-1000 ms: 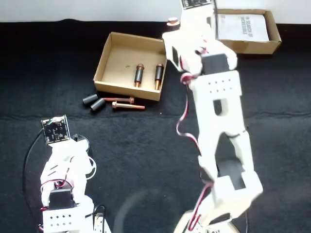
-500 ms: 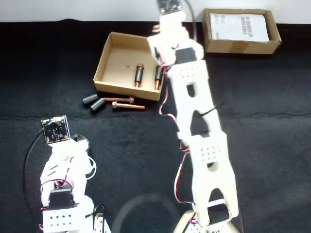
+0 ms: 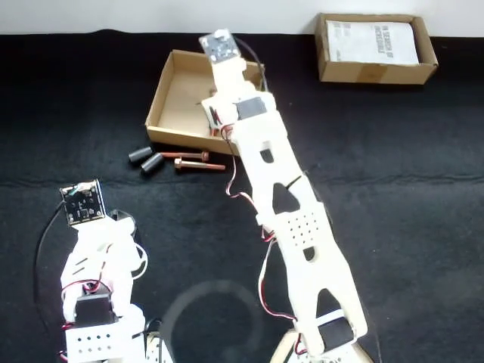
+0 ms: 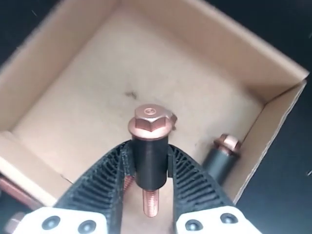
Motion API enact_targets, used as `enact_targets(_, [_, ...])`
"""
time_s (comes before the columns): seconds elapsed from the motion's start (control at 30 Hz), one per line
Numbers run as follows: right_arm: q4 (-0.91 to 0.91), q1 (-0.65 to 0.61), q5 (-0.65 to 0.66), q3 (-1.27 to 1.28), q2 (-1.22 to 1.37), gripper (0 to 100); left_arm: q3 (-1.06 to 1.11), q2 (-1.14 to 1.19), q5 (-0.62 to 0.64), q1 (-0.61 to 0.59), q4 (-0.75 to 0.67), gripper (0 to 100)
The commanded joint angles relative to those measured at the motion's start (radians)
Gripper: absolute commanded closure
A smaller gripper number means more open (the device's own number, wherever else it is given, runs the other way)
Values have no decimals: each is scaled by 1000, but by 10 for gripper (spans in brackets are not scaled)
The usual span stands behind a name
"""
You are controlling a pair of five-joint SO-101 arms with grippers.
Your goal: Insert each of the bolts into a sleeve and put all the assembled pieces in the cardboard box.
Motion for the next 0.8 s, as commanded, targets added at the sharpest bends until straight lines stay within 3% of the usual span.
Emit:
enact_targets(0.0, [-28, -2, 6, -73, -8, 961, 21, 2, -6, -10, -18, 986])
enact_targets(0.13, [-28, -2, 3, -74, -5, 850, 21, 2, -8, -12, -18, 986])
enact_targets(0.4, [107, -48, 8, -220, -5, 842, 21, 2, -8, -19, -20, 986])
enact_targets(0.67, [298, -205, -8, -381, -5, 842, 21, -4, -2, -209, -63, 987])
enact_targets(0.77, [297, -242, -121, -381, -4, 842, 21, -1, -5, -348, -52, 990])
